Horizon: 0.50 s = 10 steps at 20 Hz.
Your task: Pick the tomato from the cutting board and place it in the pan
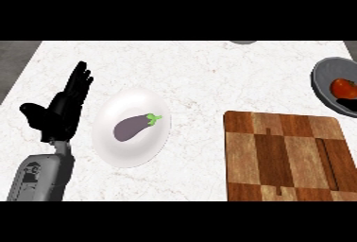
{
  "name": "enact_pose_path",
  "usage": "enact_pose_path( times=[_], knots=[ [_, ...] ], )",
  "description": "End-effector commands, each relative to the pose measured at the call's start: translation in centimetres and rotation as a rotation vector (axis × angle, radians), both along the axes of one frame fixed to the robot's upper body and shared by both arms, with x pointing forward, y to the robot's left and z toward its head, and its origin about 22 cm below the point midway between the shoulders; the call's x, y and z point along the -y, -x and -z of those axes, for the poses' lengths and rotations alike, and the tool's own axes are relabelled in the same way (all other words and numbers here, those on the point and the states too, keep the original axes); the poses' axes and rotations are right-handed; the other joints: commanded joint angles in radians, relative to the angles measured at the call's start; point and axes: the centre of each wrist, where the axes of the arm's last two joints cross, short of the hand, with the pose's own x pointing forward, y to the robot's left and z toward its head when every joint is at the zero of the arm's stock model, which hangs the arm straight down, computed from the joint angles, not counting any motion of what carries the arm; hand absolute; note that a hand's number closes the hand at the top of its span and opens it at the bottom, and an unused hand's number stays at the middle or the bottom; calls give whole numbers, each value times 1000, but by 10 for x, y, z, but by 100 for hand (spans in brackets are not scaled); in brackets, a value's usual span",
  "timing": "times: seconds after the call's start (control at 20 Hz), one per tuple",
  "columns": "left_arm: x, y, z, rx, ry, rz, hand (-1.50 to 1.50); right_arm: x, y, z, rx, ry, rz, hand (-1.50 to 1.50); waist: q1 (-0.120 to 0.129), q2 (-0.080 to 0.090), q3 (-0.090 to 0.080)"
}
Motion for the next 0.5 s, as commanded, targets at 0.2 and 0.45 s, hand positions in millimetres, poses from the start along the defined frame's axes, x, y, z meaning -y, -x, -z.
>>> enact_pose_path(
  times=[0.2,0.45],
  knots=[
    [-4,5,2,-4,1,-36,0,-4,4,12,300,-29,32,-150,-16,-14,-2],
    [-16,10,6,-29,-11,-30,0,24,34,19,444,-168,1,-150,-48,-27,-6]
  ],
)
